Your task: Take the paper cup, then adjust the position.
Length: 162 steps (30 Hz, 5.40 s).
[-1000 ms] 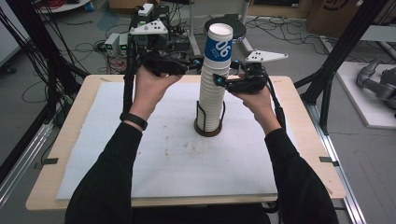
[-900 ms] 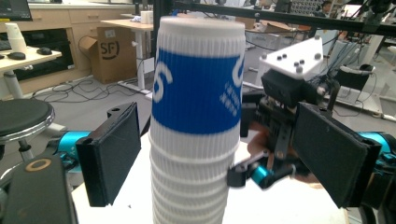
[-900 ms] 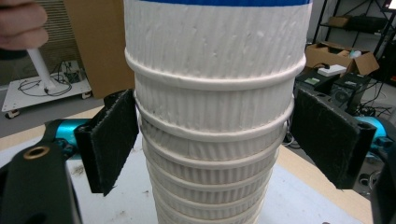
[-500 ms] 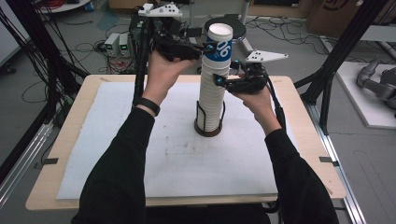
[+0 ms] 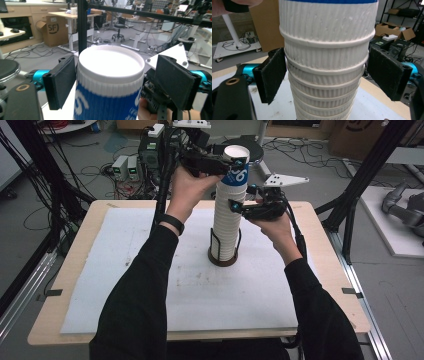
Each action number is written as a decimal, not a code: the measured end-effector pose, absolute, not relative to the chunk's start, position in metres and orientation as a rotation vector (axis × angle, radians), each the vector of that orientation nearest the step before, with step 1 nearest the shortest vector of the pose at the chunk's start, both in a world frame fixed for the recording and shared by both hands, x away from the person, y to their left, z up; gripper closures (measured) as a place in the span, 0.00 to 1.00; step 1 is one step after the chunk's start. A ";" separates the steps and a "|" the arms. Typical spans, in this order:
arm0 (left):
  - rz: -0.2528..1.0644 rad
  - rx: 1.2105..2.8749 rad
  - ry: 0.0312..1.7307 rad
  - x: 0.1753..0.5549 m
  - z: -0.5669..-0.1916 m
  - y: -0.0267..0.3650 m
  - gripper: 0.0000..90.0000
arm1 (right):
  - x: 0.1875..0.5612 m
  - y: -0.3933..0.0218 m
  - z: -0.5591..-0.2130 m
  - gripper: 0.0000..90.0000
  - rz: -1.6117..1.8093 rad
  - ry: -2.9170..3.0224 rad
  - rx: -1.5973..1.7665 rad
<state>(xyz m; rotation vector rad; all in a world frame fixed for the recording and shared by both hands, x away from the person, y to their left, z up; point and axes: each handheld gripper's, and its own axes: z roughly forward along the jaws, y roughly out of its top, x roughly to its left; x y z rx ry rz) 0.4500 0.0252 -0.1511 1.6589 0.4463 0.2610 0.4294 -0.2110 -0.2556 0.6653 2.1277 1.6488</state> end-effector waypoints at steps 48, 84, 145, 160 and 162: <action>0.361 1.548 0.393 0.436 -0.097 0.033 0.33 | 0.427 -0.215 -0.253 0.24 1.636 2.128 0.659; 0.376 1.547 0.319 0.371 -0.113 0.091 0.33 | 0.415 -0.225 -0.247 0.23 1.635 2.108 0.683; 0.202 1.671 0.365 0.327 -0.295 0.108 0.33 | 0.321 -0.275 -0.318 0.23 1.726 2.132 0.648; 0.158 1.654 0.355 0.326 -0.299 0.108 0.33 | 0.316 -0.284 -0.321 0.23 1.753 2.158 0.603; 0.147 1.648 0.355 0.326 -0.299 0.107 0.33 | 0.314 -0.286 -0.321 0.23 1.765 2.173 0.589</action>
